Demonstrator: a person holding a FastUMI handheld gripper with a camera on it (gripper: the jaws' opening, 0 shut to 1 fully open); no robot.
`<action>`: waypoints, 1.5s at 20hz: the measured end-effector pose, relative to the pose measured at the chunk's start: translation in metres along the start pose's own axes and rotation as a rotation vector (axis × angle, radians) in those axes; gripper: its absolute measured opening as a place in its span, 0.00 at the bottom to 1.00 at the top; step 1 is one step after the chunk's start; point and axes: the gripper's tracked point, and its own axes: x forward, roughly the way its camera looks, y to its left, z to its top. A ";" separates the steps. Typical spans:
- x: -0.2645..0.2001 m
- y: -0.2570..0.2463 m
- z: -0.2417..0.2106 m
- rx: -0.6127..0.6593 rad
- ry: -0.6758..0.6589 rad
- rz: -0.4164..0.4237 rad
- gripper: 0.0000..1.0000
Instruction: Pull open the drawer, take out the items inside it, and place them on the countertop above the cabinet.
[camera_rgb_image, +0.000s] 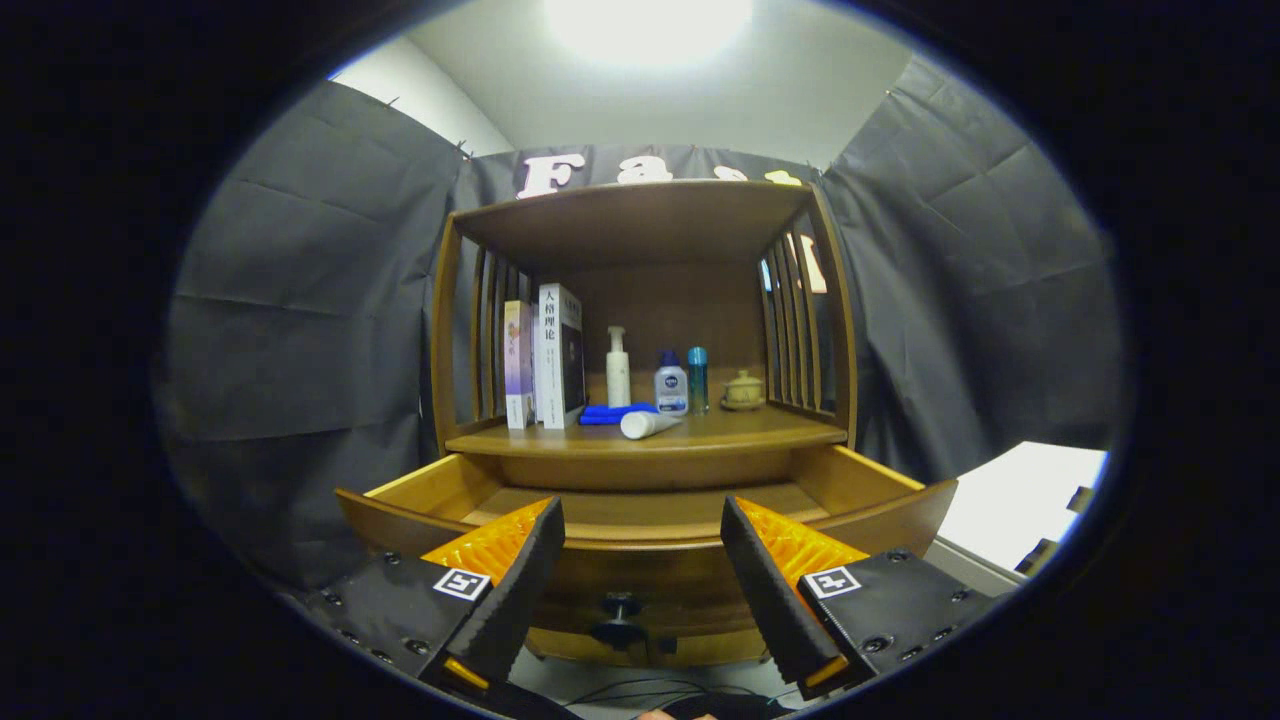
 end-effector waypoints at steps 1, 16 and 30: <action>0.000 -0.003 -0.007 0.011 0.015 -0.010 0.98; 0.024 0.003 -0.059 -0.033 0.123 -0.030 0.98; 0.086 0.013 -0.037 -0.013 0.121 -0.048 0.98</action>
